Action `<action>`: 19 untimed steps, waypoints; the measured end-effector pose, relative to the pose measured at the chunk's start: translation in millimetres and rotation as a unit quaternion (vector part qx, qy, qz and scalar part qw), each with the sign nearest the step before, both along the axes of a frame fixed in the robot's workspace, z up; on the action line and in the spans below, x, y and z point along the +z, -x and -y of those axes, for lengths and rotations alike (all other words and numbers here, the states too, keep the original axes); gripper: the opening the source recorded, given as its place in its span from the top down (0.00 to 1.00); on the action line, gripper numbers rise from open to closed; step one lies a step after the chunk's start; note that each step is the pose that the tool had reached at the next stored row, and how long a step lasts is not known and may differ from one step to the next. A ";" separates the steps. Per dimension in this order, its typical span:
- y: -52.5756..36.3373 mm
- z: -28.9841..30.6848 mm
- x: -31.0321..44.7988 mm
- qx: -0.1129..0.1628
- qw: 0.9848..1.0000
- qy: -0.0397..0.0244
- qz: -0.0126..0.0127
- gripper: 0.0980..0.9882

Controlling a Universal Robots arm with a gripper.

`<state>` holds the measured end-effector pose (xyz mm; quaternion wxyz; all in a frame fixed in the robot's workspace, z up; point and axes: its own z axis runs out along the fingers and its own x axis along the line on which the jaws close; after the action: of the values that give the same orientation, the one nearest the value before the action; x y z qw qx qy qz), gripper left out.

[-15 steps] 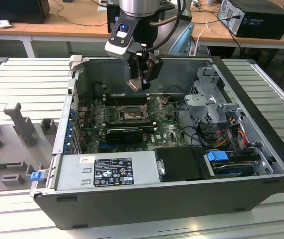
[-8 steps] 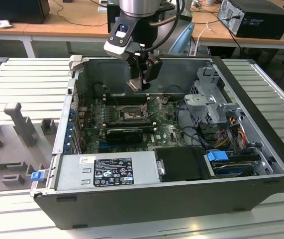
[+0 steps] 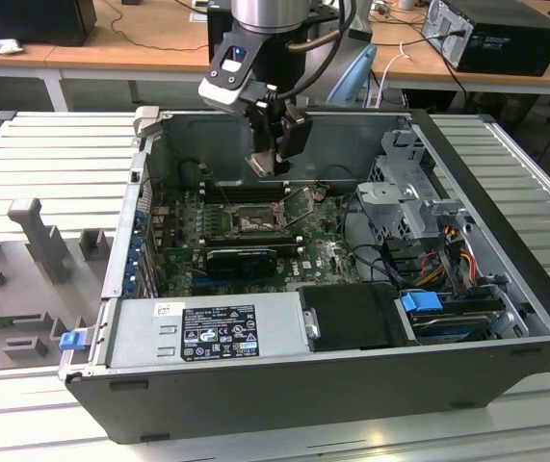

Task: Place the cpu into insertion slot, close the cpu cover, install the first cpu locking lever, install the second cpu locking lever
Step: 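Place the cpu into insertion slot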

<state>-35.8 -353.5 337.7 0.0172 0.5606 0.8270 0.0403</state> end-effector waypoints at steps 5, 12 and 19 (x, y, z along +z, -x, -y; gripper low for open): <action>0.0 0.0 -0.2 -0.011 1.000 0.000 0.000 0.52; 0.0 0.0 -0.4 -0.029 1.000 0.000 0.000 0.52; 0.0 0.0 -0.6 -0.046 0.999 0.000 0.000 0.52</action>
<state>-35.8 -353.5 337.1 0.0190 0.5982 0.8001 0.0395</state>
